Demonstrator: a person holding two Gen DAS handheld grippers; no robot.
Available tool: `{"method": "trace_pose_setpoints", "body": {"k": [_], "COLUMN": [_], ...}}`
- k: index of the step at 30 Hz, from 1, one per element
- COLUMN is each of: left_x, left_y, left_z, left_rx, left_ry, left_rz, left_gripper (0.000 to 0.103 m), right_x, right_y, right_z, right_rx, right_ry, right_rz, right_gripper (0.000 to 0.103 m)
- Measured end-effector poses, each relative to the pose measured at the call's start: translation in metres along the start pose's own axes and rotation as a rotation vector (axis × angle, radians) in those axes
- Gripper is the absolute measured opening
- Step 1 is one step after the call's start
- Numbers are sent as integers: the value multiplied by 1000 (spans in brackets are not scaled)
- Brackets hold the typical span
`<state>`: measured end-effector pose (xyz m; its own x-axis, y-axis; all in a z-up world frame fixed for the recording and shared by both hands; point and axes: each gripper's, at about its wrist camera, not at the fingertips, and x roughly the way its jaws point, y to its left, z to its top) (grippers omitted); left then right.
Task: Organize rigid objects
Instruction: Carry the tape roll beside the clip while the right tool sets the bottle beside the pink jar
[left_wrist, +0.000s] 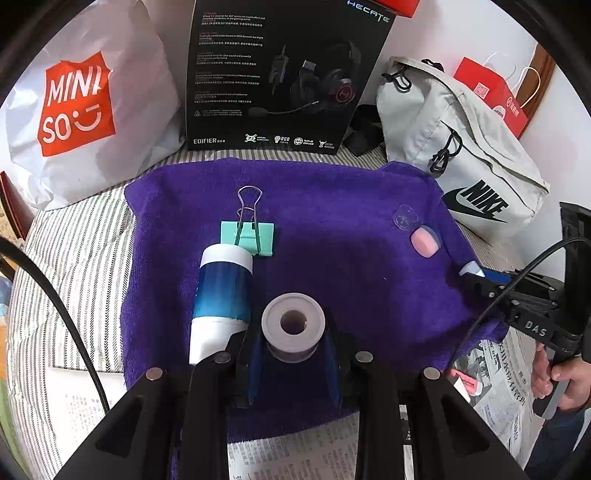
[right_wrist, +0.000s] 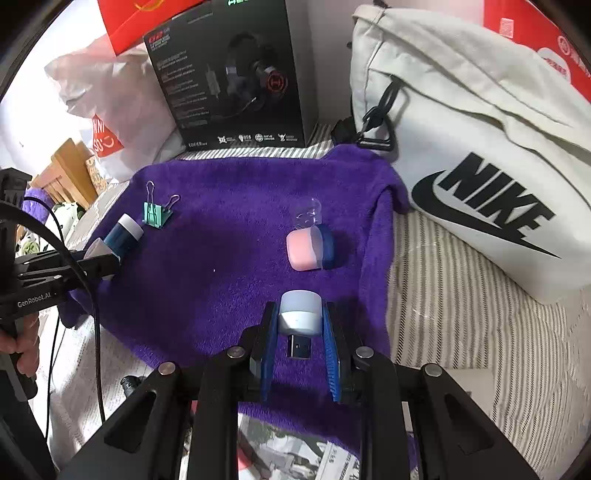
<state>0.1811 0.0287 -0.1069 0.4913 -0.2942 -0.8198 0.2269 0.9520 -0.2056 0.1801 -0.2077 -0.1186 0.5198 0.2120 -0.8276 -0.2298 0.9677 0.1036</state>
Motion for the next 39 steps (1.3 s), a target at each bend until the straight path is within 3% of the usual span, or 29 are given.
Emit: {"method": "trace_pose_setpoints", "body": {"k": [18,21,23,26,39], "left_x": [13,19,23,32,53], "left_y": [0,-1,-1,-2,-19], "left_z": [11,15,17,21,28], "left_rx": [11,15,19,24,123], "left_ry": [10,12,14,18,28], "left_rz": [6,4,13,37,165], "left_gripper": [27,27,27,27,27], "right_x": [37,33,26,12,-25], "right_y": [0,-3,-4,-3,-9], "right_z": [11,10,9,6,-11], "right_rx": [-39,-27,-21,-22,23], "right_ry": [28,31,21,-4,-48], "right_rz": [-30,1,0,-2,-10], "right_gripper": [27,31,46,52,55]}}
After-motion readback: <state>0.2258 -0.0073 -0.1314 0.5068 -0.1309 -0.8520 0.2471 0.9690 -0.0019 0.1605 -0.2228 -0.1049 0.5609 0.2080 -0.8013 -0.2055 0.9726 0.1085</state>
